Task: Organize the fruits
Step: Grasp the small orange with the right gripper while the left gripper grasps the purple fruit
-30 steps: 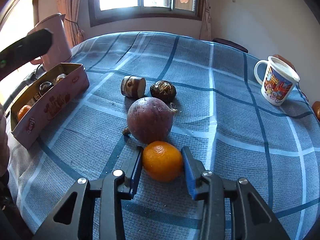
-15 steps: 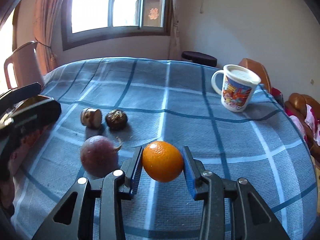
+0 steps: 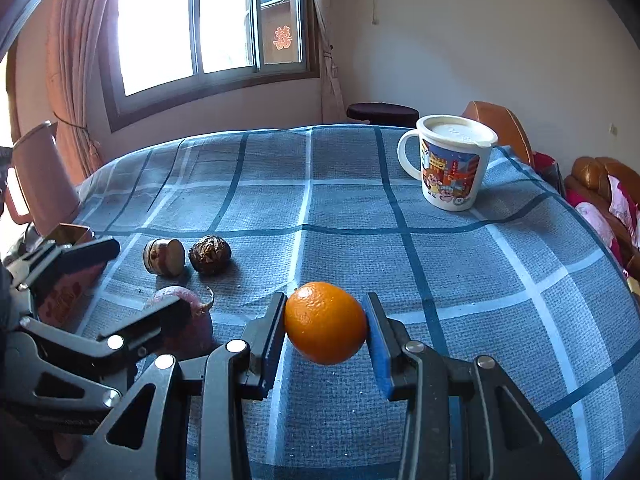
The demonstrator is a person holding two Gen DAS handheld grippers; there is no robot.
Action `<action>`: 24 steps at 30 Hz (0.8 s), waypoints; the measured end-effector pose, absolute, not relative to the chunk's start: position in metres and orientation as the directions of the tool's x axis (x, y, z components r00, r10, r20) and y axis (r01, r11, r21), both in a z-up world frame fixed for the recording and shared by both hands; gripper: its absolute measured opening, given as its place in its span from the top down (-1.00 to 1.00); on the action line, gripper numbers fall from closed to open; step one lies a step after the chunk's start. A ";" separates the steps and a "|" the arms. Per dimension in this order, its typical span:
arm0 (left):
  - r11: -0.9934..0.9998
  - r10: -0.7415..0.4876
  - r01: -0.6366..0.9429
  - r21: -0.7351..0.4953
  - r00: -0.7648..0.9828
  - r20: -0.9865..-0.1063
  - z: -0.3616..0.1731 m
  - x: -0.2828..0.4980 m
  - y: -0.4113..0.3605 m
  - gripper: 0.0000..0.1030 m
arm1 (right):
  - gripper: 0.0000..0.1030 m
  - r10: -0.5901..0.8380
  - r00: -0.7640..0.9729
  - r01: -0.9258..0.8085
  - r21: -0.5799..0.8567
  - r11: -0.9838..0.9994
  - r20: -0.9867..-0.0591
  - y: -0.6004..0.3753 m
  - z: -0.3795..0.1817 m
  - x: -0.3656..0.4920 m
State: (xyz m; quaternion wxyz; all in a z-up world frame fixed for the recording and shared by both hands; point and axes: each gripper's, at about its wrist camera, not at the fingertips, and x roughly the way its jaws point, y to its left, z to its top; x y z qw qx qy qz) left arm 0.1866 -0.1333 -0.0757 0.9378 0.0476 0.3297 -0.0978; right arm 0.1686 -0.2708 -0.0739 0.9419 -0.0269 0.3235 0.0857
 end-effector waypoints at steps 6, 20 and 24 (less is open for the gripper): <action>0.966 -0.180 0.259 0.017 0.716 -0.674 -0.083 0.194 -0.142 -0.75 | 0.22 0.146 0.764 -0.176 0.015 0.984 -0.628 -0.272 -0.076 0.172; 0.916 -0.348 0.378 -0.130 0.593 -0.726 -0.095 0.201 -0.149 -0.03 | 0.22 0.126 0.759 -0.169 -0.006 0.986 -0.639 -0.270 -0.078 0.174; 0.917 -0.345 0.380 -0.123 0.598 -0.724 -0.093 0.197 -0.148 -0.03 | 0.22 0.125 0.761 -0.169 -0.009 0.986 -0.636 -0.270 -0.078 0.174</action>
